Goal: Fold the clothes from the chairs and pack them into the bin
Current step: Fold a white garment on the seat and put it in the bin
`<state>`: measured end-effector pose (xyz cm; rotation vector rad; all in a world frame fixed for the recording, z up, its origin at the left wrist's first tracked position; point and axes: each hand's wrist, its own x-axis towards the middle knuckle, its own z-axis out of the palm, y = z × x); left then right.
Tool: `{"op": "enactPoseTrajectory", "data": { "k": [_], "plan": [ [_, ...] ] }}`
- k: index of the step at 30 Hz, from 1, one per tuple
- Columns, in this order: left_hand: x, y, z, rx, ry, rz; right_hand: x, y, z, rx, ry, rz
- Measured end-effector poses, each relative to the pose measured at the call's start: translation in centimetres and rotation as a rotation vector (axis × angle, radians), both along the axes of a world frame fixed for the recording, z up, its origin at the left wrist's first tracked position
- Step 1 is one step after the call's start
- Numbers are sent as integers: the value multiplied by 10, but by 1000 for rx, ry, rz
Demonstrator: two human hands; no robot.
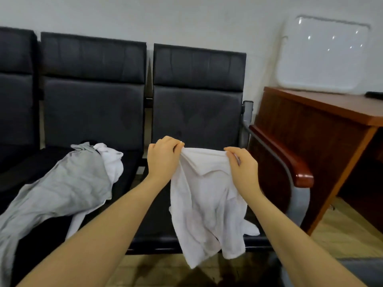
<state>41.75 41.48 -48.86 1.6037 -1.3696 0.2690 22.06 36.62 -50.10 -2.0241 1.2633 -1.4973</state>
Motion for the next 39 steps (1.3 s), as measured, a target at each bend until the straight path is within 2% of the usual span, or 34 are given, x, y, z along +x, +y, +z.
{"op": "enactPoseTrajectory", "data": {
  "k": [5, 9, 11, 13, 15, 17, 20, 22, 23, 29, 32, 35, 39],
  "plan": [
    [13, -8, -64, 220, 74, 53, 30, -25, -66, 292, 73, 20],
    [12, -5, -117, 251, 130, 72, 35, -33, -111, 372, 214, 17],
    [10, -5, -135, 221, 50, 106, 34, -31, -121, 352, 270, 21],
    [6, -9, -141, 159, -113, 98, 33, -31, -124, 255, 279, 15],
    [0, -13, -139, 93, -283, -35, 31, -31, -120, 109, 222, 72],
    [-8, -15, -137, 162, -416, -148, 29, -28, -112, 9, 228, 185],
    [-17, -16, -149, 425, -437, -210, 23, -25, -113, 51, 529, 253],
    [-14, -16, -160, 551, -352, -215, 15, -26, -123, 144, 731, 237],
    [-12, -16, -163, 582, -309, -216, 11, -27, -127, 181, 765, 232],
    [-6, -21, -164, 606, -240, -249, 4, -33, -140, 366, 631, 187],
    [3, -20, -165, 465, -234, -264, 1, -35, -139, 398, 539, 178],
    [9, -18, -159, 375, -107, -227, -1, -35, -132, 395, 415, 197],
    [9, -15, -137, 358, 108, -267, 3, -37, -118, 251, 337, 193]
  ]
}}
